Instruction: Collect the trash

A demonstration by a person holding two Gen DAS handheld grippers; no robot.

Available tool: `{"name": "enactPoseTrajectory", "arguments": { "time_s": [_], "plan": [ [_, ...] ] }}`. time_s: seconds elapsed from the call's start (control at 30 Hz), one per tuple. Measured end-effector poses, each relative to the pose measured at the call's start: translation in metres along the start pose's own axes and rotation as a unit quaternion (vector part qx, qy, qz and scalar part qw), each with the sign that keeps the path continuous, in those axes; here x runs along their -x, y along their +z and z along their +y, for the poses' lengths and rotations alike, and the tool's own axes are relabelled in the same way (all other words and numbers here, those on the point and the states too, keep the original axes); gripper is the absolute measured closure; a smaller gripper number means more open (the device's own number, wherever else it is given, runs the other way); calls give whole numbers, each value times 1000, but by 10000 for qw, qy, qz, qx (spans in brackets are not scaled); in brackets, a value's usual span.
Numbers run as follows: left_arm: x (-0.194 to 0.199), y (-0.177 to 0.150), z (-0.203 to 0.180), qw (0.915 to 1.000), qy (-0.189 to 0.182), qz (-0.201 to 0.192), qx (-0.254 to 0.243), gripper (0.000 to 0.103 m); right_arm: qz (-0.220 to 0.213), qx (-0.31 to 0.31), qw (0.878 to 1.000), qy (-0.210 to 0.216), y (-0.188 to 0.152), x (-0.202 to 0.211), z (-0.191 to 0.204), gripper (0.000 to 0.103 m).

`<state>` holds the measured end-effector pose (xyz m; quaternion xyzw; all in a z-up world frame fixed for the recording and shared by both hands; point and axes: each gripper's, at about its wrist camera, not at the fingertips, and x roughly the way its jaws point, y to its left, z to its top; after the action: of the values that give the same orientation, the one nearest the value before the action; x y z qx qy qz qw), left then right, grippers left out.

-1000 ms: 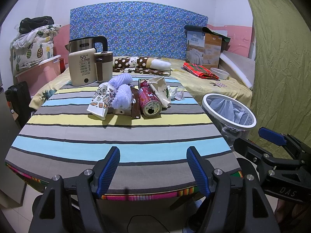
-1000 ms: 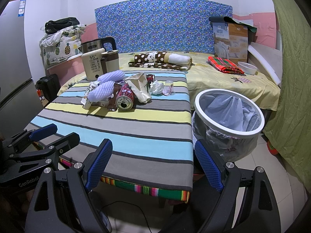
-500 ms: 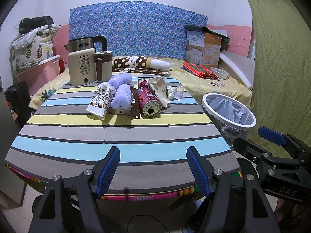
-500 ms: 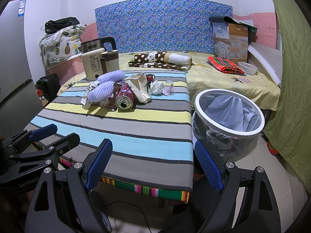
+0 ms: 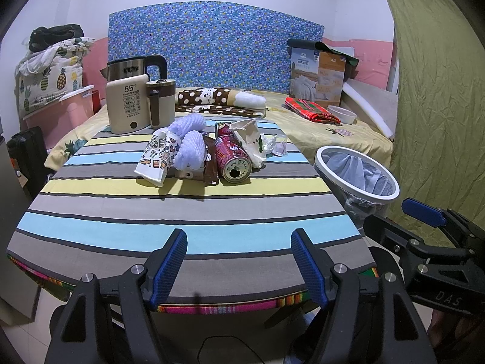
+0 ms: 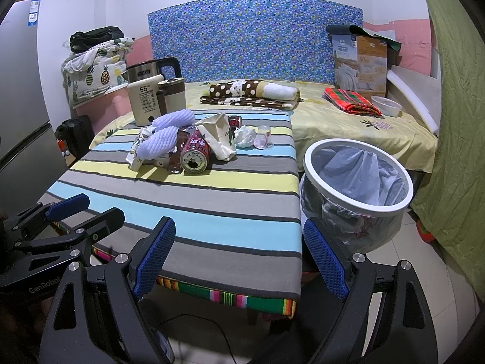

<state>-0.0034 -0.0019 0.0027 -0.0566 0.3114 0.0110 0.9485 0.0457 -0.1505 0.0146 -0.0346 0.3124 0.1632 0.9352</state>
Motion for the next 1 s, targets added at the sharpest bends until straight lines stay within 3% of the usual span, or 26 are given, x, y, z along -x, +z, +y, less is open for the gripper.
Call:
{"name": "enactPoseTrajectory", "arguments": {
  "time_s": [0.4, 0.53, 1.0],
  "plan": [
    [-12, 2, 6, 10000, 33, 64, 1, 32, 42, 11, 10000, 58, -1, -10, 7, 15],
    [-24, 9, 19, 9998, 200, 32, 31, 32, 40, 76, 9999, 107, 4, -19, 10, 15],
    [-80, 64, 66, 9989, 185, -122, 419, 32, 203, 168, 9988, 407, 31, -59, 12, 16]
  ]
}}
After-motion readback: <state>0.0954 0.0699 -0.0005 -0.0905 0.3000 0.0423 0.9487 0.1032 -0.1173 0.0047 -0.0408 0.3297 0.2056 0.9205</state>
